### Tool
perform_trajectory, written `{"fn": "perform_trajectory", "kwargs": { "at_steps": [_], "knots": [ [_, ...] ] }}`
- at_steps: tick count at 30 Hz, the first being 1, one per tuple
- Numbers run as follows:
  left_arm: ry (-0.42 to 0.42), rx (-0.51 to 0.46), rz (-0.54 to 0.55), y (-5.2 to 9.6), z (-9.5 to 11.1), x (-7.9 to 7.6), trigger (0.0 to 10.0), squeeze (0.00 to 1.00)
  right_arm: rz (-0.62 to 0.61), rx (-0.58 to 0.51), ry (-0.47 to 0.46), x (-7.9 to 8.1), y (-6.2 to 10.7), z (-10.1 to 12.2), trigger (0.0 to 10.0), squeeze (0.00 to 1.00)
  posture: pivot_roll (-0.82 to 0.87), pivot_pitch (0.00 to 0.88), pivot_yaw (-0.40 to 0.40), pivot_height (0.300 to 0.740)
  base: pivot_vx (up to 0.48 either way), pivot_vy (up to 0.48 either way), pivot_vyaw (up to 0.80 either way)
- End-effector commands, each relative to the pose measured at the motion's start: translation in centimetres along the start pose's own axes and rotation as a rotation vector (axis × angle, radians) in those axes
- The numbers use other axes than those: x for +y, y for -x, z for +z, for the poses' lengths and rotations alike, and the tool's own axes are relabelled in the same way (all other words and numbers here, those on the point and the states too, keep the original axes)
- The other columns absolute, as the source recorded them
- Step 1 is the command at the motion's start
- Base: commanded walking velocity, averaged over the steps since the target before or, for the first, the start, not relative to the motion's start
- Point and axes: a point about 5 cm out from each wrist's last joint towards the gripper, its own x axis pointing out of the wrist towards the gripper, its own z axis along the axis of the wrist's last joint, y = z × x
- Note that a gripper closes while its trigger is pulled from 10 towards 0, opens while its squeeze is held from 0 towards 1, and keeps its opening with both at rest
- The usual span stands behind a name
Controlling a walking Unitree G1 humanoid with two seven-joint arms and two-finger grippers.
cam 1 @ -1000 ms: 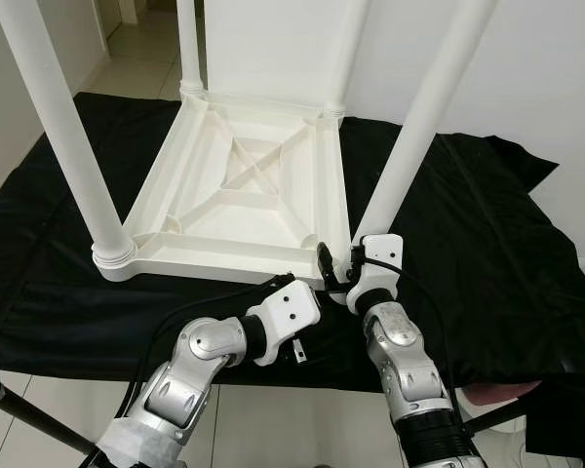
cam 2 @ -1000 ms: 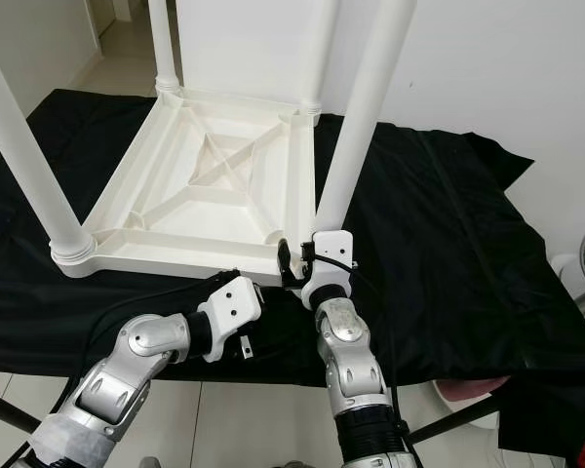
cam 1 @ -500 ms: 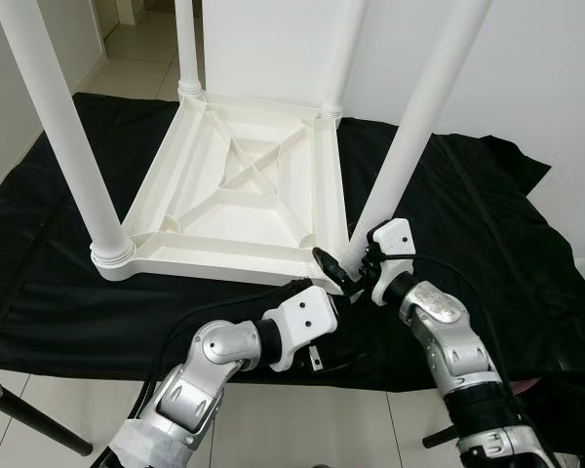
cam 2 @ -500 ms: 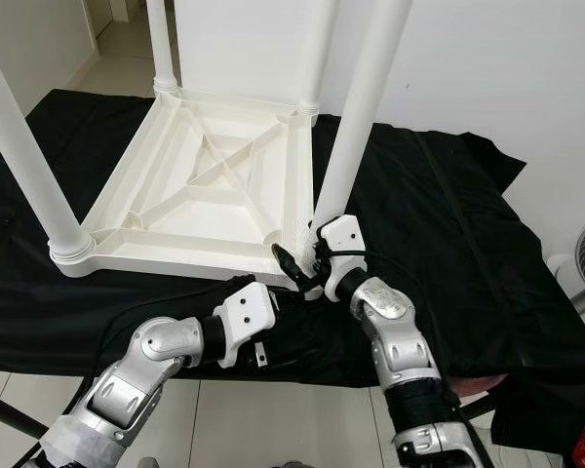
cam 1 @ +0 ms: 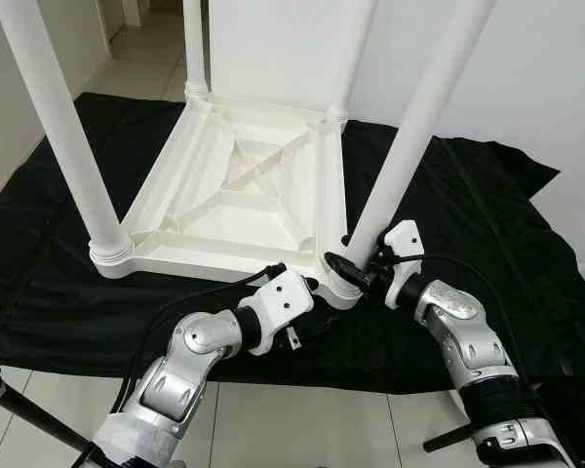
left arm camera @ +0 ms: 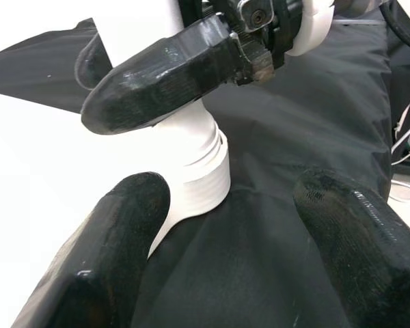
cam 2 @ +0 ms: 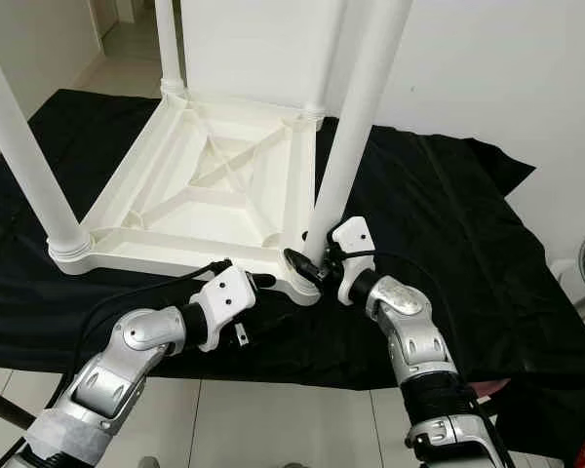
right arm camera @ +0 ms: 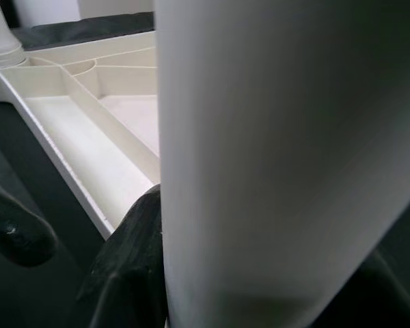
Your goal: Building children table
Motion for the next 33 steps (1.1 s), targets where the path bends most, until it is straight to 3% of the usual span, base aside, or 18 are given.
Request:
{"fn": "perform_trajectory", "kwargs": {
  "at_steps": [1,2,5,17,21,22,24,25,27,28,30,31,33],
  "knots": [
    [-0.005,0.002,0.001,0.0,0.2,0.0,10.0,0.0,-0.078,0.006,-0.007,-0.5,0.0,-0.3,0.0,0.0,0.04,0.0,-0.104,0.74,0.0,0.0,0.0],
    [-0.005,0.002,0.001,0.0,0.2,0.0,10.0,0.0,-0.078,0.006,-0.007,-0.5,0.0,-0.3,0.0,0.0,0.04,0.0,-0.104,0.74,0.0,0.0,0.0],
    [-0.005,0.008,0.003,0.2,0.1,0.0,10.0,0.0,-0.233,-0.025,-0.057,0.0,-0.3,-0.6,0.0,0.0,0.04,0.006,-0.098,0.74,0.0,0.0,0.0],
    [-0.006,0.003,-0.014,-0.1,0.3,0.1,10.0,0.0,-0.472,-0.042,-0.104,1.6,-1.0,-1.0,0.0,0.0,0.02,0.014,-0.081,0.74,0.0,0.0,0.0],
    [-0.009,0.001,-0.016,-0.2,0.4,0.2,10.0,0.0,-0.551,-0.057,-0.168,2.1,-1.1,-1.0,0.0,0.0,0.02,0.016,-0.077,0.74,0.0,0.0,0.0],
    [-0.011,-0.002,-0.013,-0.4,0.4,0.2,10.0,0.0,-0.598,-0.051,-0.181,2.7,-1.1,-1.1,5.4,0.0,0.01,0.02,-0.077,0.74,0.0,0.0,0.0],
    [-0.012,-0.003,-0.011,-0.4,0.5,0.2,10.0,0.0,-0.602,-0.05,-0.177,3.0,-1.1,-1.1,5.4,0.0,0.01,0.02,-0.077,0.74,0.0,0.0,0.0],
    [-0.012,-0.004,-0.008,-0.4,0.5,0.2,10.0,0.0,-0.606,-0.048,-0.177,3.1,-1.1,-1.1,10.0,0.0,0.01,0.023,-0.078,0.74,0.0,0.0,0.0],
    [-0.012,-0.005,0.0,-0.5,0.5,0.2,10.0,0.0,-0.609,-0.042,-0.175,3.1,-0.9,-1.2,10.0,0.0,0.01,0.025,-0.079,0.74,0.0,0.0,0.0],
    [-0.014,-0.004,0.009,-0.5,0.5,0.3,10.0,0.0,-0.602,-0.046,-0.179,3.0,-0.8,-1.3,10.0,0.29,0.01,0.025,-0.079,0.74,0.0,0.0,0.0],
    [-0.017,-0.005,0.031,-0.5,0.5,0.5,10.0,0.0,-0.596,-0.051,-0.174,2.8,-0.5,-1.3,10.0,0.29,0.01,0.026,-0.081,0.74,0.0,0.0,0.0],
    [-0.017,-0.006,0.036,-0.5,0.5,0.6,10.0,0.0,-0.601,-0.051,-0.173,2.8,-0.5,-1.3,10.0,1.0,0.01,0.026,-0.081,0.74,0.0,0.0,0.0],
    [-0.015,-0.004,0.052,-0.6,0.5,0.8,10.0,0.0,-0.594,-0.057,-0.18,2.8,-0.4,-1.3,10.0,1.0,0.01,0.023,-0.082,0.74,0.0,0.0,0.0]
  ]
}}
